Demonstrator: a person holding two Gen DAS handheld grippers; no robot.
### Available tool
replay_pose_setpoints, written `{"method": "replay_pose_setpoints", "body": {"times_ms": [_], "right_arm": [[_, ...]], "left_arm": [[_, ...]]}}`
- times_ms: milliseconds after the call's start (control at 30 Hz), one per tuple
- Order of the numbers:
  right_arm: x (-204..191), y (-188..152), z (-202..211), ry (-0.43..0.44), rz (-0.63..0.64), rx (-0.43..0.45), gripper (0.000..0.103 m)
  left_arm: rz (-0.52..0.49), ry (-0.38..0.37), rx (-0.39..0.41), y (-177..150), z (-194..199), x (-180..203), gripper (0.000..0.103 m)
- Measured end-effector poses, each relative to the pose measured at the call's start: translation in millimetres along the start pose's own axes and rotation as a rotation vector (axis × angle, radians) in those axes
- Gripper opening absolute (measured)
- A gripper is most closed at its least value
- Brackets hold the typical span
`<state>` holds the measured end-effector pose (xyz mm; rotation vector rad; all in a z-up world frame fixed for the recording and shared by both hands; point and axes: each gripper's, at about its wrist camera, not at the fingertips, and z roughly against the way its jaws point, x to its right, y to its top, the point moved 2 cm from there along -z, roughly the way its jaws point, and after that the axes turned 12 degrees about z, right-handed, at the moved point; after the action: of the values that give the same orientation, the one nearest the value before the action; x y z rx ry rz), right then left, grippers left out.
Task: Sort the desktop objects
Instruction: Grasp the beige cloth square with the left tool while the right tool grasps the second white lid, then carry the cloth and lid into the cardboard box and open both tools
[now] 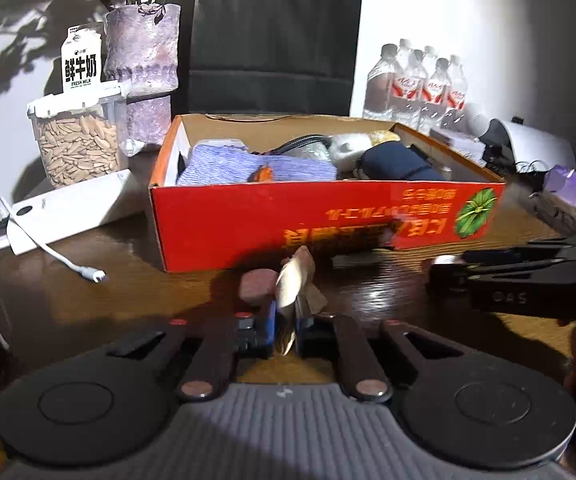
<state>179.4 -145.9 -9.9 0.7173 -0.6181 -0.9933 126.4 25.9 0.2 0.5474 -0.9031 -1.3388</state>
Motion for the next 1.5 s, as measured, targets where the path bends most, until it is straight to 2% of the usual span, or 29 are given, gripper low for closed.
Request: {"method": "replay_pose_setpoints", "body": {"times_ms": [133,233,467,700,1100,1333,1400,1500], "right_arm": [[-5.6,-4.3,13.0,0.009,-0.013,0.0,0.038],[-16.3,-13.5,41.2,0.001,-0.001,0.038,0.038],[-43.4,-38.2,103.8,0.022,0.005,0.088,0.038],[-63.3,-53.4,159.7,0.013,0.047,0.152,0.038],[-63.8,-77.5,184.4,-0.006,0.025,0.141,0.038],[-53.5,-63.2,185.5,0.001,0.023,0.166,0.038],[-43.3,-49.2,185.4,0.014,0.021,0.188,0.038],[-24.6,-18.5,179.6,0.038,0.015,0.208,0.038]], "left_arm": [[-0.015,-0.012,0.042,-10.2,27.4,15.6,0.009],[-0.002,-0.002,0.082,-20.4,54.5,27.5,0.009],[-0.021,0.0,0.074,-47.7,97.6,44.2,0.009],[-0.029,-0.027,0.137,-53.0,142.4,52.5,0.009],[-0.016,-0.018,0.137,-71.6,165.7,50.2,0.009],[-0.02,-0.021,0.154,-60.9,163.0,48.4,0.009],[-0.027,-0.034,0.17,-45.9,160.3,48.1,0.009],[-0.024,-0.056,0.201,-6.2,150.5,44.5,0.009]]}}
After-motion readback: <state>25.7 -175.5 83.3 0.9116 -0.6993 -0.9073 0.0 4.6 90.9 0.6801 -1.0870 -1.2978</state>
